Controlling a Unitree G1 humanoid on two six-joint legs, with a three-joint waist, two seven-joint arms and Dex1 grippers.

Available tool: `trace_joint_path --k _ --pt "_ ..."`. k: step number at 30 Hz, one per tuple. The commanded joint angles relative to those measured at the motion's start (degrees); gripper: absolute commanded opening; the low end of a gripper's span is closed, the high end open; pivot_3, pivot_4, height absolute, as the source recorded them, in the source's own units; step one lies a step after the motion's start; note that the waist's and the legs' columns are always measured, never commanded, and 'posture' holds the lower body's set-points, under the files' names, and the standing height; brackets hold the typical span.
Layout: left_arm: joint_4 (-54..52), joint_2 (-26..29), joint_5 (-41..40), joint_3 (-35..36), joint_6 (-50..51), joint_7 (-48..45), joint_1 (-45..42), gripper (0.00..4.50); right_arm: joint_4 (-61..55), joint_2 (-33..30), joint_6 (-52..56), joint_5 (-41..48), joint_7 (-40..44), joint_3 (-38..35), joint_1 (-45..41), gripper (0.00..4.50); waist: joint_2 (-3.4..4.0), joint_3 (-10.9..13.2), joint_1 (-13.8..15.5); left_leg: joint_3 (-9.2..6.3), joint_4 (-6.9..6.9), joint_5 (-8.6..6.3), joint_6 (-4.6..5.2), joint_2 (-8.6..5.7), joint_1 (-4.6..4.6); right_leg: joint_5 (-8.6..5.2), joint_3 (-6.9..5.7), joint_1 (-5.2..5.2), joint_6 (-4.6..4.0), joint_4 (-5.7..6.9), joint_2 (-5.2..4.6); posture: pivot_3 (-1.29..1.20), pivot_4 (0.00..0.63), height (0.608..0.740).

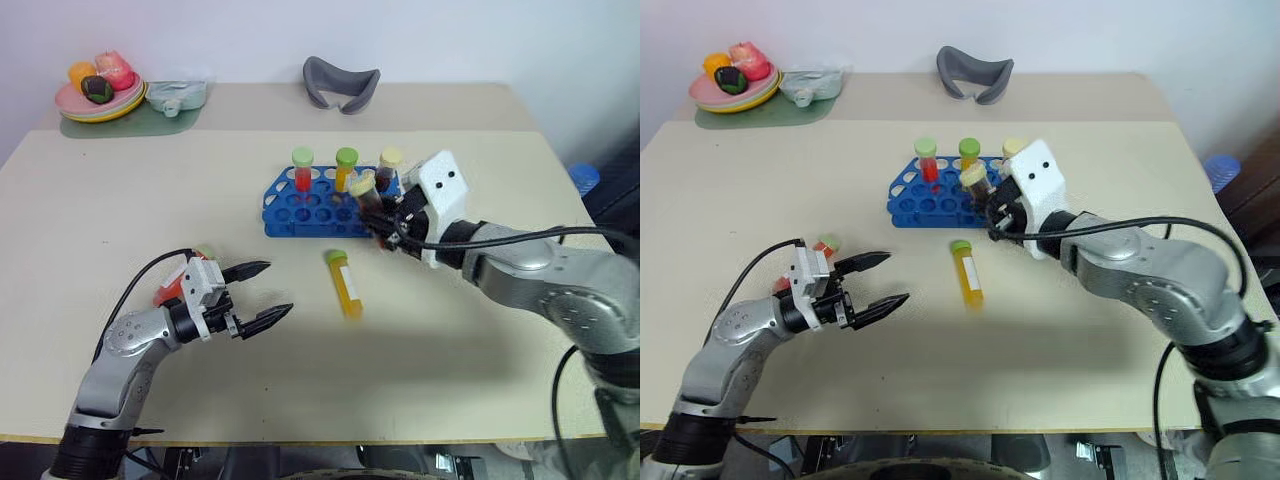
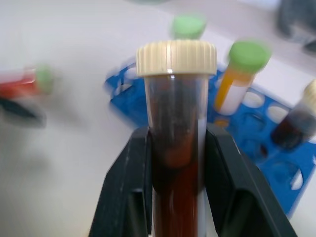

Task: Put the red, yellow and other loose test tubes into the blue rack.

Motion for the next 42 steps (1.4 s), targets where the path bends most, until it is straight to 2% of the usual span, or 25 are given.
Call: trace_joint_path --k 1,4,7,19,32,42 --pt "-0.64 -2.35 -1.31 1.5 -0.46 2.91 -1.7 4.5 4.51 6.79 -12.84 -15.65 1.14 -0.34 1.76 0.79 0.01 0.0 -0.05 0.0 0.02 0.0 0.0 0.0 0.0 0.0 0.0 0.0 0.0 0.01 0.01 0.0 0.15 0.74" --pt "-0.61 -5.65 -2.28 2.35 -0.86 5.48 -2.91 4.5 8.15 14.59 -20.87 -23.08 1.41 -1.14 3.97 0.79 0.02 0.0 -0.15 0.01 -0.02 0.0 0.0 0.0 0.01 0.0 0.0 -0.04 0.0 0.02 0.01 0.0 0.15 0.74" --pt "-1.48 -7.65 -3.79 2.89 -0.05 6.76 -2.98 4.5 10.99 19.27 -26.32 -29.43 2.46 -1.73 5.39 0.79 0.02 0.0 -0.08 0.0 -0.02 0.01 -0.01 0.0 0.0 0.0 0.0 -0.04 0.0 0.03 0.0 0.0 0.15 0.74" --pt "-2.48 -7.67 -3.77 1.61 0.81 7.78 -3.66 4.5 19.86 30.64 -37.96 -39.03 7.56 -5.27 7.94 0.79 0.04 -0.01 -0.14 0.0 0.04 0.02 -0.03 -0.02 0.03 0.01 0.01 0.0 0.01 0.11 -0.01 0.0 0.15 0.74" --pt "-3.76 -7.44 -4.73 1.61 3.34 8.81 -5.67 4.5 29.72 36.35 -45.77 -43.07 11.28 -9.43 6.77 0.79 0.06 -0.02 -0.24 0.0 0.06 0.03 -0.05 -0.02 0.05 0.01 0.0 0.01 0.01 0.16 -0.01 0.0 0.15 0.74" --pt "-5.22 -7.01 -5.34 1.88 5.39 9.47 -6.54 4.5 36.53 38.17 -51.08 -45.37 11.96 -11.86 5.36 0.79 0.07 -0.03 -0.81 0.0 0.09 0.04 -0.07 -0.02 0.07 0.01 0.0 0.01 0.01 0.24 -0.01 0.0 0.15 0.74"
